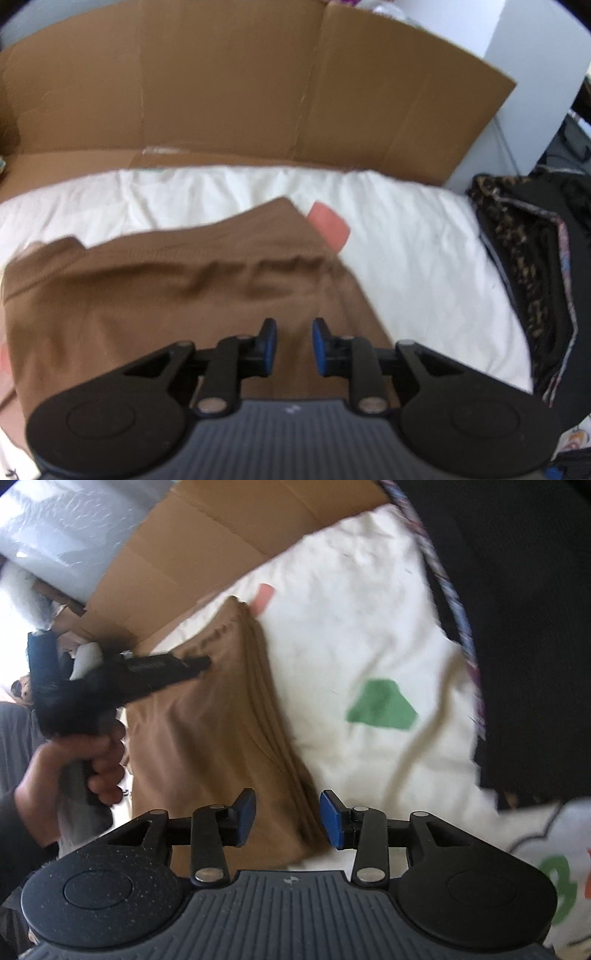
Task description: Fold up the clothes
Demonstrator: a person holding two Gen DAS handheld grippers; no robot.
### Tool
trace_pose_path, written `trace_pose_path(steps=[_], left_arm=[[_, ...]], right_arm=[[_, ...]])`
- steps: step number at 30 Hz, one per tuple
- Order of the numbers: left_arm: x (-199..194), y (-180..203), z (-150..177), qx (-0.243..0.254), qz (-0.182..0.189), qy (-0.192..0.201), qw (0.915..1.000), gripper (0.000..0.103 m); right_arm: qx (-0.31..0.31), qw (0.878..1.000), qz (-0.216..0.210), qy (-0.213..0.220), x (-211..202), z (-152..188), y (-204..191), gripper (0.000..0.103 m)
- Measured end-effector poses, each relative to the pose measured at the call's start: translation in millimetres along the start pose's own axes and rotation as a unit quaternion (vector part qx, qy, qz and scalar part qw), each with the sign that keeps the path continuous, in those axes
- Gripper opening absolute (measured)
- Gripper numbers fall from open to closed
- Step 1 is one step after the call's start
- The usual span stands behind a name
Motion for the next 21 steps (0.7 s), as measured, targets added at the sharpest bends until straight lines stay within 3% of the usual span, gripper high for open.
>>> trace_pose_path(steps=[7,16,21], left_arm=[[15.8,-7.4,1.1,-0.028,-0.009,-0.025,0.9992,0.024],[12.3,-24.1,-29.6,-0.032,-0.025,-0.014,0.9991,0.024],[3.8,-52.5,-50.1,-0.045,-0.043,-0.002,0.9981,0.024]], right_arm=[[-0.032,0.999,0.009,0.016,22.7,-14.3,-13.6,0.047],[-0.075,0.997,0.016,0.012,51.1,-22.1,-25.3,0.047],[-0.062,0.997,0.037,0.007,57.6,-21.1,-11.3,0.039]])
Point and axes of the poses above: each gripper's, at about its wrist camera, not at the fingertips, and x roughly the way its jaws point, y to its right, z to its underside, the point moved 5 cm from there along x, roughly the way its jaws point, and after that the axes turned 3 degrees about y, right-handed, at the moved point
